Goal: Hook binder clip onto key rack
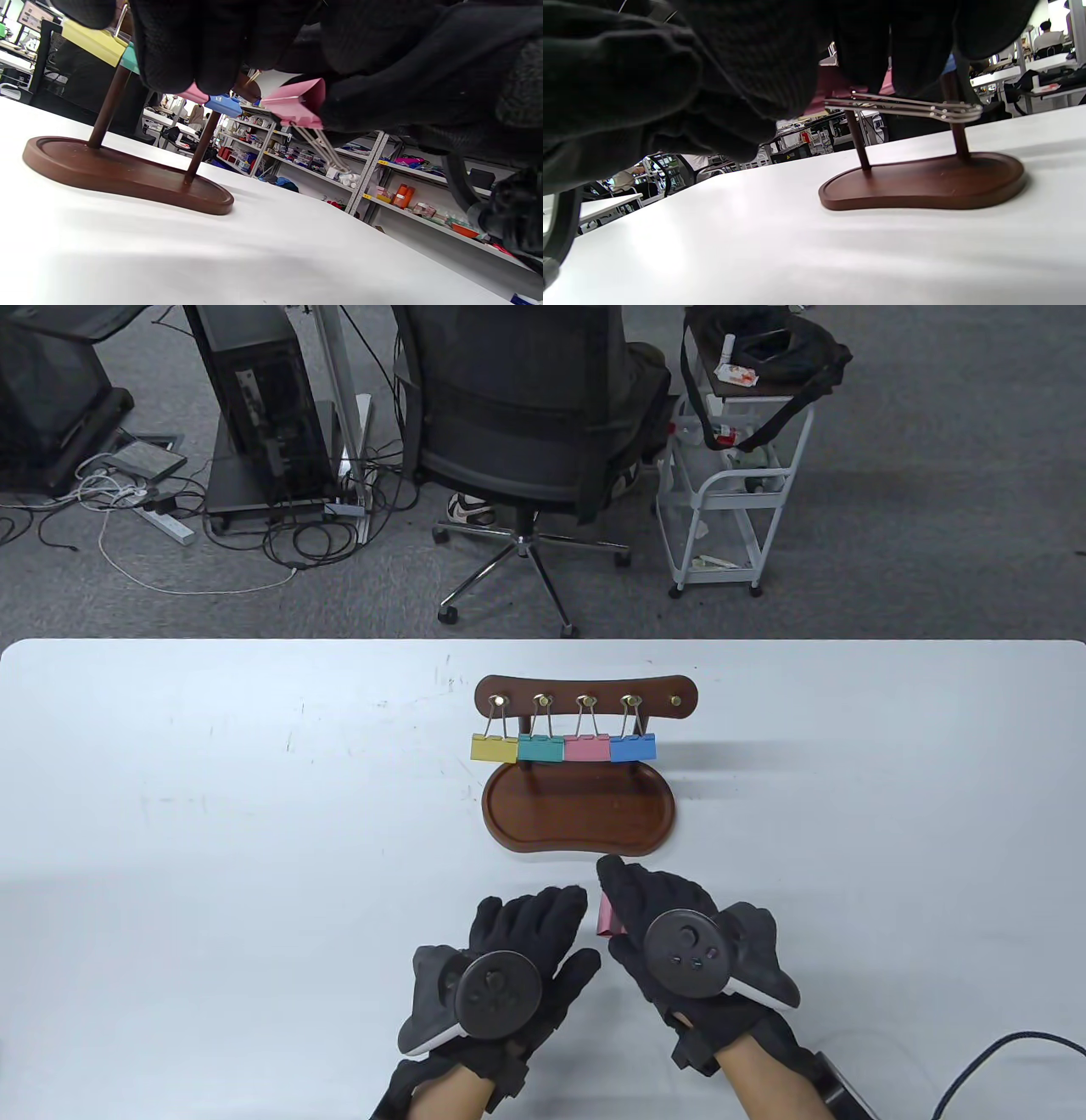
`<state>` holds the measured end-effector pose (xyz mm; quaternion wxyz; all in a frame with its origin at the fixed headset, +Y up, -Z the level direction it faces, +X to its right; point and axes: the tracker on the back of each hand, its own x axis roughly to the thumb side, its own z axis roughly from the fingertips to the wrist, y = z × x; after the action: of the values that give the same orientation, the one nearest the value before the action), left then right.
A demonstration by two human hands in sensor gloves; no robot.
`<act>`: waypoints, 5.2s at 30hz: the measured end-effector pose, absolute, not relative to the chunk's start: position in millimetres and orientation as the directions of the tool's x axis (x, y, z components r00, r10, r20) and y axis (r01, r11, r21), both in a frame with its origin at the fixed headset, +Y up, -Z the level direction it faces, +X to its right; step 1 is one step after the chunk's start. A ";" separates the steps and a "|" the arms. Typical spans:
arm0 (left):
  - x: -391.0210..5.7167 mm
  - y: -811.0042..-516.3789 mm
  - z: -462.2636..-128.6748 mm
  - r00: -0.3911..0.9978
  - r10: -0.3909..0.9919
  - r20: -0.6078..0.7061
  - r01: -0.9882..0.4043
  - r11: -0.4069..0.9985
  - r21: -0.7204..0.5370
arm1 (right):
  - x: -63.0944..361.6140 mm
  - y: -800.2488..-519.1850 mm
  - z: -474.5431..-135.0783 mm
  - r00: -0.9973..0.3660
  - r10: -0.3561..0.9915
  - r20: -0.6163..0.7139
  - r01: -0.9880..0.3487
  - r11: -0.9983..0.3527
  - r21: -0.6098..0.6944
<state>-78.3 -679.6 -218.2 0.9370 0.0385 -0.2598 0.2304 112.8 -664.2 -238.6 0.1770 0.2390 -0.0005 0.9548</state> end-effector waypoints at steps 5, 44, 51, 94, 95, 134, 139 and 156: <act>-76.6 -680.2 -219.2 0.746 0.415 0.522 -0.449 0.891 -0.066 | 110.4 -677.2 -235.8 -0.805 0.383 0.453 -0.377 -0.920 0.107; -58.4 -685.5 -216.3 0.639 0.280 0.716 -0.283 0.952 -0.119 | 115.6 -674.1 -209.0 -0.716 0.317 0.622 -0.274 -0.947 0.168; -57.5 -684.4 -214.0 0.657 0.250 0.711 -0.290 0.955 -0.067 | 117.2 -673.9 -208.8 -0.722 0.320 0.614 -0.288 -0.945 0.155; -69.9 -664.9 -201.4 0.750 0.263 0.606 -0.485 0.842 0.235 | 210.6 -692.7 -234.2 -0.845 0.535 -0.012 -0.534 -0.844 -0.043; -69.1 -663.9 -201.4 0.754 0.260 0.603 -0.483 0.842 0.240 | 210.0 -693.4 -234.7 -0.841 0.541 -0.010 -0.540 -0.841 -0.038; 4.1 -578.5 -297.9 0.909 0.259 0.326 -0.371 0.860 0.349 | 201.5 -702.6 -240.8 -0.795 0.606 -0.007 -0.606 -0.795 0.022; 7.5 -585.1 -320.4 0.930 0.255 0.265 -0.335 0.885 0.325 | 200.8 -702.8 -239.5 -0.792 0.611 0.000 -0.611 -0.791 0.025; 10.5 -606.1 -348.4 0.940 0.245 0.236 -0.309 0.906 0.290 | 193.0 -710.0 -241.5 -0.787 0.618 -0.004 -0.616 -0.784 0.084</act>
<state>10.5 -606.1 -348.4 0.9713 0.1635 -0.0976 0.1427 193.0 -710.0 -241.5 0.3265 0.0121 0.0404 0.9443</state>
